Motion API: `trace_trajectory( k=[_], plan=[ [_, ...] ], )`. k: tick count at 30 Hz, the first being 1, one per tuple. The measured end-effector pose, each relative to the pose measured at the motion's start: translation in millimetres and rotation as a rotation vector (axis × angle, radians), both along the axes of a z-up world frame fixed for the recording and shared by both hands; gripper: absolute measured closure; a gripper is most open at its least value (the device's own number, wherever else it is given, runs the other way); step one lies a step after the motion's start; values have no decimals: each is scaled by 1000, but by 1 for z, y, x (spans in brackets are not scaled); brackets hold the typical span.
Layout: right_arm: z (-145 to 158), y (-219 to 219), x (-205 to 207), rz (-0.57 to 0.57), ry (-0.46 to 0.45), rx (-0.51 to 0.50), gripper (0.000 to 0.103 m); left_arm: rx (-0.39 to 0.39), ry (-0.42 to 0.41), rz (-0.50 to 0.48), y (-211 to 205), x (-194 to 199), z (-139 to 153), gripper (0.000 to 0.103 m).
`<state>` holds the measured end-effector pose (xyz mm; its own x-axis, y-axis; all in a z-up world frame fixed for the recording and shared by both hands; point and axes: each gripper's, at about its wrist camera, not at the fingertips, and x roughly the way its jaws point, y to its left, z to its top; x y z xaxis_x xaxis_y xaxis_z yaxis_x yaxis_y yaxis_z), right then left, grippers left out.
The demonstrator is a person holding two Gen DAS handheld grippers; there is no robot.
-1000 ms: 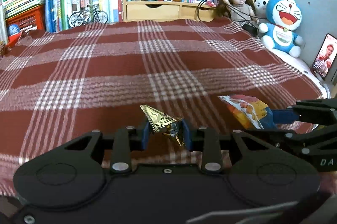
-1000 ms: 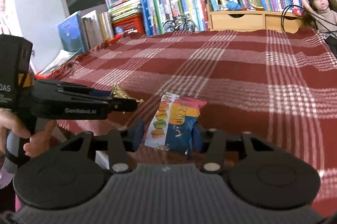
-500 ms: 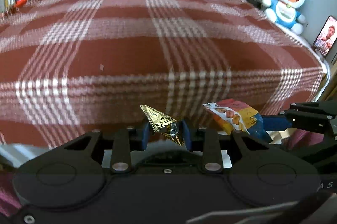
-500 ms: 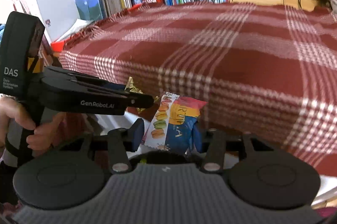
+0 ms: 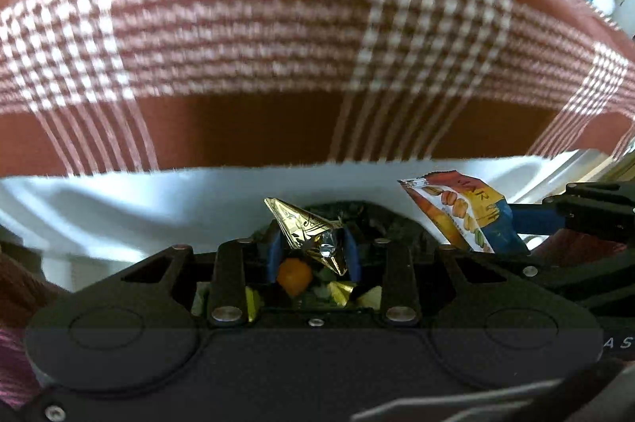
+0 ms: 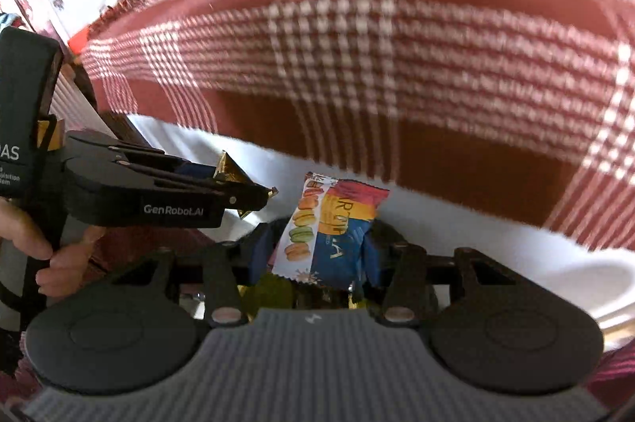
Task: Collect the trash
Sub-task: 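Carry the gold wrapper and snack packet down into the trash bag and release both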
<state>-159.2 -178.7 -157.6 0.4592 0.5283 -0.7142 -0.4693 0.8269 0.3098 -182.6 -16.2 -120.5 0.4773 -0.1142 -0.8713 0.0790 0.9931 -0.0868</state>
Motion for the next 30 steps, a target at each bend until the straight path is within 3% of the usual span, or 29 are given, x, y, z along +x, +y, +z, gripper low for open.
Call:
trace_trajectory(
  k=[16, 30],
  plan=[
    [-43, 11, 10, -51, 112, -13, 48, 11, 110, 42, -1, 5, -56, 73],
    [-53, 8, 9, -63, 149, -10, 41, 9, 143, 62, -3, 13, -81, 70]
  ],
)
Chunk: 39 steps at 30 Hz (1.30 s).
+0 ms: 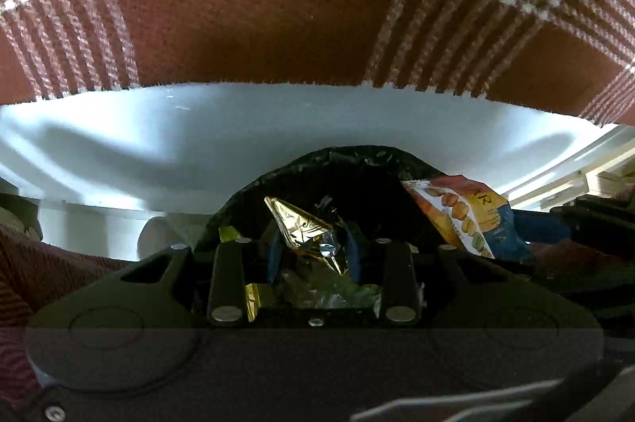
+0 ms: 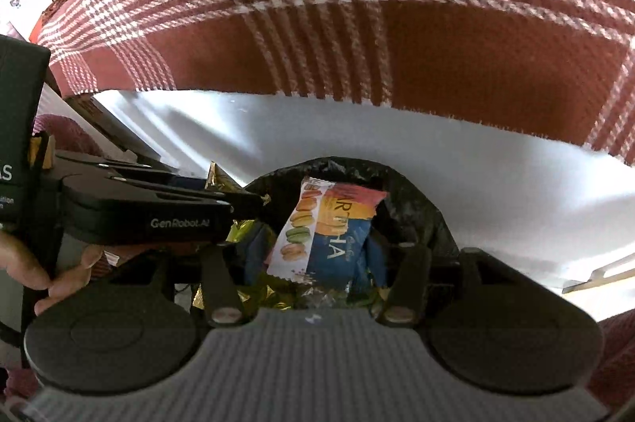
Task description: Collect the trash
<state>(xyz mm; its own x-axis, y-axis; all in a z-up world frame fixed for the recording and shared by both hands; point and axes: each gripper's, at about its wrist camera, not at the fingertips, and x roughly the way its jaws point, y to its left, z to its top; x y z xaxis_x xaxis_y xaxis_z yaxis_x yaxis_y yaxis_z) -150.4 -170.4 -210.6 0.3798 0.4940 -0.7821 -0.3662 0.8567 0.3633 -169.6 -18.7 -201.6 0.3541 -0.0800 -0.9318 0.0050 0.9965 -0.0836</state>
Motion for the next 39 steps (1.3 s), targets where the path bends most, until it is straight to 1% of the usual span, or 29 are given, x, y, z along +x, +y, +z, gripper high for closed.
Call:
trace_trajectory(
  k=[2, 6, 10, 19, 33, 39],
  plan=[
    [0, 0, 0, 1, 1, -1, 34, 1, 3, 3, 0, 1, 0, 68],
    [0, 2, -1, 2, 3, -4, 32, 2, 9, 10, -1, 2, -1, 63],
    [0, 3, -1, 0, 3, -5, 28, 6, 10, 11, -1, 2, 1, 61],
    [1, 2, 1, -7, 1, -9, 24, 16, 6, 14, 2, 0, 9, 49],
    [2, -6, 3, -35, 1, -14, 16, 6, 1, 20, 10, 1, 21, 35],
    [3, -8, 3, -43, 6, -13, 14, 3, 4, 19, 11, 1, 23, 35]
  ],
)
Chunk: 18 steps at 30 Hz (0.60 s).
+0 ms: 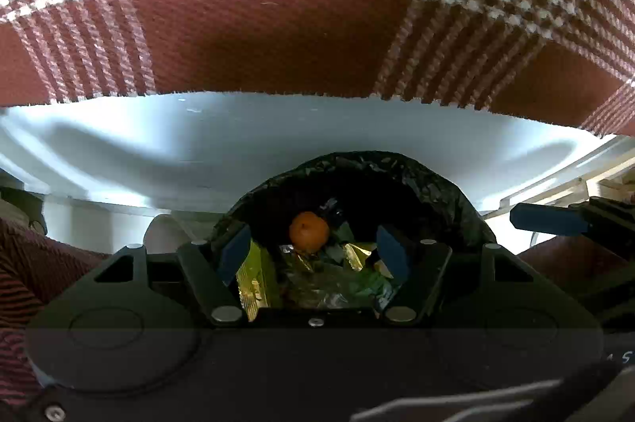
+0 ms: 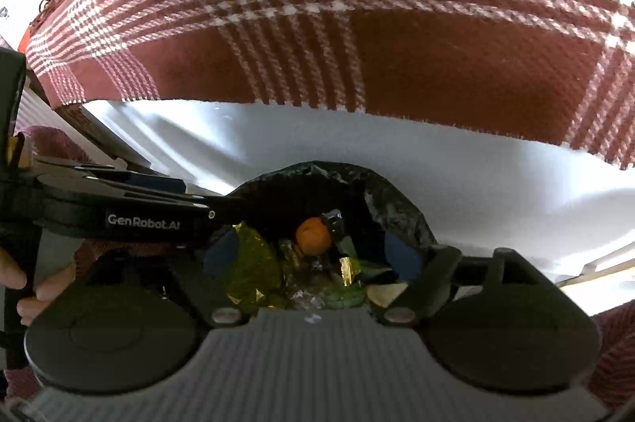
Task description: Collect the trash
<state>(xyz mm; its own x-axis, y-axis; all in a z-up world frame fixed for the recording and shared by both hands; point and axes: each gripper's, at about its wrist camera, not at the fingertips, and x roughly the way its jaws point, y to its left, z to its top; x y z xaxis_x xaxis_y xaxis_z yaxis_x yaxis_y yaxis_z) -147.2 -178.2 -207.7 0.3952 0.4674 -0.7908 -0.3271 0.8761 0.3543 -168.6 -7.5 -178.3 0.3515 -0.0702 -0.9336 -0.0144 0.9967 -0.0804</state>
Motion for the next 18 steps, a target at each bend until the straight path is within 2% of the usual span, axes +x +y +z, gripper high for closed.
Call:
trace_trajectory(
  k=[11, 18],
  plan=[
    [-1, 0, -1, -10, 8, 4, 14, 15, 15, -1, -7, 0, -11, 34],
    [-2, 0, -2, -14, 13, 5, 13, 32, 16, -1, -8, 0, -15, 30]
  ],
)
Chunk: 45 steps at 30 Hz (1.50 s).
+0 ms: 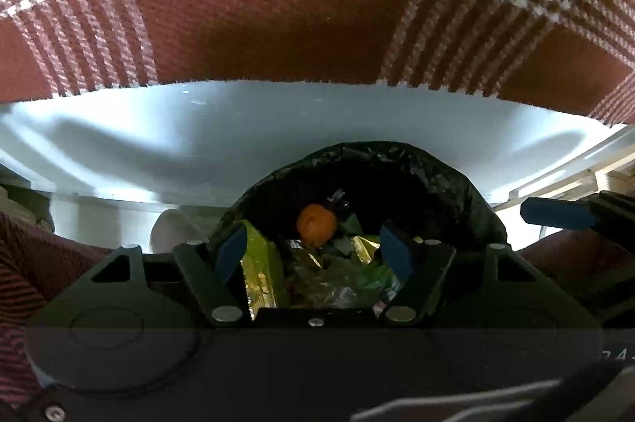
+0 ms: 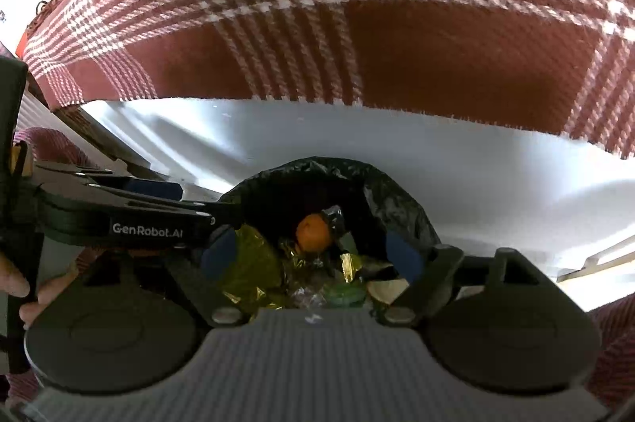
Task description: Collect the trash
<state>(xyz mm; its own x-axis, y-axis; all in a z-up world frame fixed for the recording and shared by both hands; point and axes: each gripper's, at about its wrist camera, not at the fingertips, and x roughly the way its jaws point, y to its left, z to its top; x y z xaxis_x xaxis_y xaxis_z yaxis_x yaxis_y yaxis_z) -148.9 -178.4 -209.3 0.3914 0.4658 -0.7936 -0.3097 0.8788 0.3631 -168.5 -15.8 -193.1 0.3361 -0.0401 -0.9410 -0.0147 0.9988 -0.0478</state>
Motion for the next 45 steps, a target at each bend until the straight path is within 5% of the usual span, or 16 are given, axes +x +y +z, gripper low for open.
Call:
trace_trajectory(
  k=[45],
  plan=[
    [-1, 0, 0, -1, 4, 3, 12, -23, 27, 30, 0, -5, -5, 29]
  ],
)
